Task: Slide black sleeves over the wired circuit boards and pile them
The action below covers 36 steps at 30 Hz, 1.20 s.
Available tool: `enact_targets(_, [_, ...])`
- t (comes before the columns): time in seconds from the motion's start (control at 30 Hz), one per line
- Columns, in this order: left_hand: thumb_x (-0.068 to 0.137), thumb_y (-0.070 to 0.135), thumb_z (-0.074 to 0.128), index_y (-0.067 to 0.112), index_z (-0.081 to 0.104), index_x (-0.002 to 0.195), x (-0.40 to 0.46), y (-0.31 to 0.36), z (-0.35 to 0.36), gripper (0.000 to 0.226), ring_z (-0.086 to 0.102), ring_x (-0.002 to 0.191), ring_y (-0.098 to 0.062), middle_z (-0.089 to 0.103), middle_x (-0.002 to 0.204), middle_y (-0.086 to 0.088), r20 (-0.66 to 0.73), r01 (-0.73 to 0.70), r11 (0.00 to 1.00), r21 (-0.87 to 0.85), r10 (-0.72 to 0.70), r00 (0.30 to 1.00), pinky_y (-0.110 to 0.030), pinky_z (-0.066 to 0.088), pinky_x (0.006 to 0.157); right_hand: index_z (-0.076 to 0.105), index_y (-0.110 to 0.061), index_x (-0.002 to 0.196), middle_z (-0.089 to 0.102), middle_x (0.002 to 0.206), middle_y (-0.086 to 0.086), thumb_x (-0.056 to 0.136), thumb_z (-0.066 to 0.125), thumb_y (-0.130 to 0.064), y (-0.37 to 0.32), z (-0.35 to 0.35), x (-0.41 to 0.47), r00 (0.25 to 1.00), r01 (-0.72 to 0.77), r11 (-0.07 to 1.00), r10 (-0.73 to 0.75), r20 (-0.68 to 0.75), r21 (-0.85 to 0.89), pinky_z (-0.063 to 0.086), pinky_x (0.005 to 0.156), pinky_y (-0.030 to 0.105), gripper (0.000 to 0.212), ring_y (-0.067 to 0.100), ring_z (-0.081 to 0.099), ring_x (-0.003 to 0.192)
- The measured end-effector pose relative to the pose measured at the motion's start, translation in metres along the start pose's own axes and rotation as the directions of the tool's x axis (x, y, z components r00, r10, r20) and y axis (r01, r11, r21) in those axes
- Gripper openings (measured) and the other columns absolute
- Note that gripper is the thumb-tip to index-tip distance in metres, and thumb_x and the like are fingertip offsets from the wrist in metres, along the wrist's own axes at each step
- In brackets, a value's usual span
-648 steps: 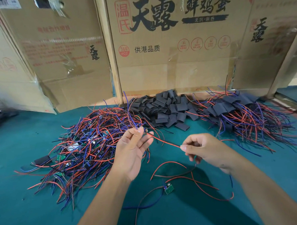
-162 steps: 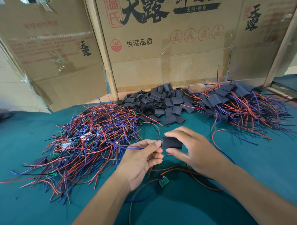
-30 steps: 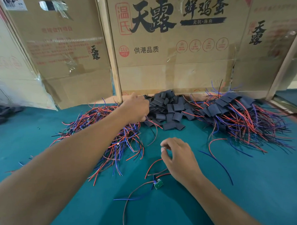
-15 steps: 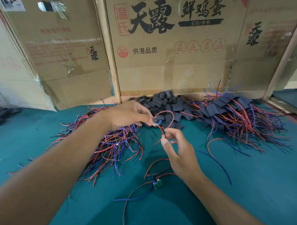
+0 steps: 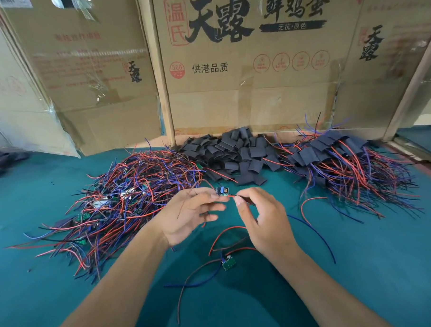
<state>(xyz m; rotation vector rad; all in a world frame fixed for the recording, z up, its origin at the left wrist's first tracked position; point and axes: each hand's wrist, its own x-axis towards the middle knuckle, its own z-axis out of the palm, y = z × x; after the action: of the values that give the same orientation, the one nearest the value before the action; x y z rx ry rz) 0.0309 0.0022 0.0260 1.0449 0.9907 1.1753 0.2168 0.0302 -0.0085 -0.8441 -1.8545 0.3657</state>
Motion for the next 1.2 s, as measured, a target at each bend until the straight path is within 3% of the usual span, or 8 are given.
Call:
enact_targets(0.23, [0.086, 0.019, 0.067, 0.017, 0.068, 0.102, -0.006, -0.019, -0.001, 0.015, 0.067, 0.1, -0.022, 0.067, 0.126, -0.016, 0.145, -0.031, 0.992, -0.125, 0.049, 0.988, -0.034, 0.055, 0.081, 0.061, -0.017, 0.088, 0.05, 0.062, -0.011, 0.098, 0.054, -0.023, -0.005, -0.005, -0.001, 0.998, -0.058, 0.998, 0.058, 0.015, 0.001, 0.046, 0.056, 0.042, 0.014, 0.015, 0.046, 0.056])
enact_targets(0.37, [0.083, 0.033, 0.077, 0.019, 0.067, 0.083, -0.005, -0.03, 0.021, 0.017, 0.06, 0.076, -0.014, 0.07, 0.094, -0.004, -0.054, -0.072, 0.987, -0.146, 0.065, 0.996, -0.026, 0.046, 0.063, 0.061, -0.019, 0.085, 0.053, 0.059, -0.011, 0.097, 0.058, -0.021, -0.009, -0.004, -0.002, 0.996, -0.07, 0.997, 0.071, 0.054, -0.023, 0.046, 0.055, 0.041, 0.013, 0.015, 0.047, 0.054])
enact_targets(0.47, [0.084, 0.036, 0.068, 0.016, 0.063, 0.081, -0.003, -0.038, 0.035, 0.021, 0.051, 0.069, -0.013, 0.06, 0.08, 0.0, -0.144, -0.096, 0.972, -0.215, 0.065, 0.987, -0.027, 0.036, 0.061, 0.06, -0.024, 0.082, 0.054, 0.06, -0.03, 0.095, 0.056, -0.024, -0.011, -0.001, -0.003, 0.994, -0.079, 0.997, 0.08, 0.08, -0.006, 0.038, 0.053, 0.023, 0.014, 0.006, 0.048, 0.052])
enact_targets(0.53, [0.085, 0.035, 0.067, 0.015, 0.064, 0.087, -0.002, -0.038, 0.036, 0.02, 0.05, 0.068, -0.013, 0.058, 0.077, 0.001, -0.189, -0.103, 0.958, -0.268, 0.052, 0.981, -0.028, 0.036, 0.061, 0.06, -0.024, 0.082, 0.052, 0.057, -0.031, 0.096, 0.059, -0.023, -0.012, 0.0, -0.004, 0.991, -0.091, 0.996, 0.091, 0.099, -0.001, 0.033, 0.052, 0.018, 0.014, 0.004, 0.048, 0.051])
enact_targets(0.73, [0.081, 0.032, 0.066, 0.01, 0.064, 0.096, 0.001, -0.031, 0.021, 0.027, 0.068, 0.073, -0.014, 0.07, 0.087, -0.006, -0.274, -0.177, 0.901, -0.397, 0.067, 0.959, -0.023, 0.057, 0.066, 0.055, -0.027, 0.077, 0.041, 0.048, -0.006, 0.096, 0.06, -0.027, -0.013, -0.004, -0.002, 0.984, -0.105, 0.994, 0.101, 0.147, 0.021, 0.039, 0.052, 0.037, 0.02, 0.015, 0.038, 0.047])
enact_targets(0.9, [0.076, 0.031, 0.071, 0.014, 0.069, 0.09, 0.002, -0.024, 0.007, 0.022, 0.072, 0.079, -0.017, 0.073, 0.091, -0.01, -0.332, -0.278, 0.867, -0.414, 0.14, 0.933, -0.024, 0.059, 0.067, 0.06, -0.023, 0.08, 0.064, 0.064, 0.0, 0.094, 0.061, -0.022, -0.003, -0.023, 0.011, 0.898, -0.265, 0.958, 0.204, 0.391, 0.108, 0.05, 0.054, 0.025, 0.015, 0.014, 0.06, 0.051])
enact_targets(1.0, [0.078, 0.031, 0.069, 0.015, 0.07, 0.09, 0.003, -0.023, -0.002, 0.02, 0.074, 0.083, -0.018, 0.075, 0.089, -0.009, -0.372, -0.323, 0.843, -0.431, 0.16, 0.914, -0.024, 0.058, 0.068, 0.063, -0.026, 0.082, 0.071, 0.075, -0.003, 0.093, 0.06, -0.025, 0.017, -0.036, 0.032, 0.785, -0.33, 0.942, 0.308, 0.537, -0.058, 0.052, 0.061, 0.026, 0.012, 0.007, 0.07, 0.067])
enact_targets(1.2, [0.071, 0.035, 0.075, 0.01, 0.065, 0.097, 0.006, -0.024, -0.004, 0.038, 0.074, 0.082, -0.019, 0.074, 0.09, -0.013, -0.381, -0.283, 0.852, -0.441, 0.108, 0.918, -0.023, 0.058, 0.065, 0.066, -0.008, 0.084, 0.073, 0.09, 0.009, 0.093, 0.046, -0.011, 0.073, -0.031, 0.114, 0.784, -0.431, 0.811, 0.554, 0.282, -0.394, 0.054, 0.061, 0.035, 0.023, 0.027, 0.072, 0.083])
